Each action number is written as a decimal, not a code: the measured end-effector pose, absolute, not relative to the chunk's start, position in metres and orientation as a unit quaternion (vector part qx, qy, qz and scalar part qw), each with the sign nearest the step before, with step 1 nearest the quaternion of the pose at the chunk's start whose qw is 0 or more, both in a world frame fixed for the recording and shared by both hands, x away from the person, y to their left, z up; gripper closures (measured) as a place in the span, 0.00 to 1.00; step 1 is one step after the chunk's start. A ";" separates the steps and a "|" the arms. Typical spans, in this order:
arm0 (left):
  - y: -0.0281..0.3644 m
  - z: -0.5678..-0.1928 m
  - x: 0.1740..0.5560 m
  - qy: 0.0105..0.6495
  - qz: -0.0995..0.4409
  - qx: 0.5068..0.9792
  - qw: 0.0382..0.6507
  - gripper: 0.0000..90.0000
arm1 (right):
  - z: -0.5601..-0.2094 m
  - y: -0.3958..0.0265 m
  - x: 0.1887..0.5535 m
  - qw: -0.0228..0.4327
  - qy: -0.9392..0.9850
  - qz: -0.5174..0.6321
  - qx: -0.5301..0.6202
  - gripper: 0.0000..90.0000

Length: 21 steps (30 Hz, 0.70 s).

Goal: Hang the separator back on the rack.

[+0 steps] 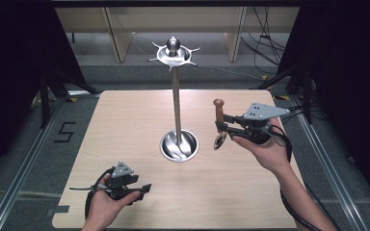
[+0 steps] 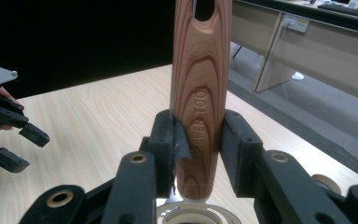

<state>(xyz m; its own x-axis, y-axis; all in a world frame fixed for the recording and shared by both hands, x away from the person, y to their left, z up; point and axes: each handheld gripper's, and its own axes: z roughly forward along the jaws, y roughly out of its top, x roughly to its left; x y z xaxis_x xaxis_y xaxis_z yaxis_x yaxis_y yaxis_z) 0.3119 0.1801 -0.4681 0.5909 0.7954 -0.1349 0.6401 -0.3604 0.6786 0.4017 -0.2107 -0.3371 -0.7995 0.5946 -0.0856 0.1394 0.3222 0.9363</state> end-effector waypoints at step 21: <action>0.181 -0.468 0.312 0.437 0.109 0.819 0.356 0.43 | -0.325 -0.209 0.404 0.217 0.786 0.534 0.225 0.76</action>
